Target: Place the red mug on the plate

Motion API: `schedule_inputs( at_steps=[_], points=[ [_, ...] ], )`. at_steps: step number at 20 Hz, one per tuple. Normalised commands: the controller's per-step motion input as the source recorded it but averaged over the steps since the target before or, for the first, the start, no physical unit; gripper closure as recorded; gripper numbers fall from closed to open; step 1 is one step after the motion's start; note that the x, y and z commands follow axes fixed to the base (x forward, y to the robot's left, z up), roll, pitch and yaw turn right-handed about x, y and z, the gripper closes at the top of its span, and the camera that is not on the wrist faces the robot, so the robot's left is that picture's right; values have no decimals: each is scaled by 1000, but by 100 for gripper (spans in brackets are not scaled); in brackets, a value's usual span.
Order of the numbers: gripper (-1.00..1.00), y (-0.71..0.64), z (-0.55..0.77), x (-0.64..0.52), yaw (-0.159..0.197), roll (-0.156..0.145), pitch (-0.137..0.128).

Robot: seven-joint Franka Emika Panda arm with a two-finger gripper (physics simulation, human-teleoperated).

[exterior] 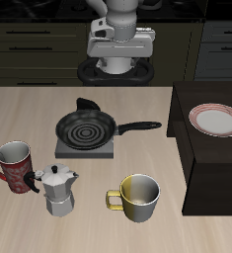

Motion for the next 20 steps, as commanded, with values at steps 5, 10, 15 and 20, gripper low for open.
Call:
schedule_inputs(
  at_steps=[5,10,15,20],
  points=[
    [-100,-391,225,422,-28,8,17],
    [-100,-514,263,589,8,28,-20],
    [-100,-566,192,429,-7,-41,-16],
    [-100,-563,138,355,-2,-5,0]
  ],
)
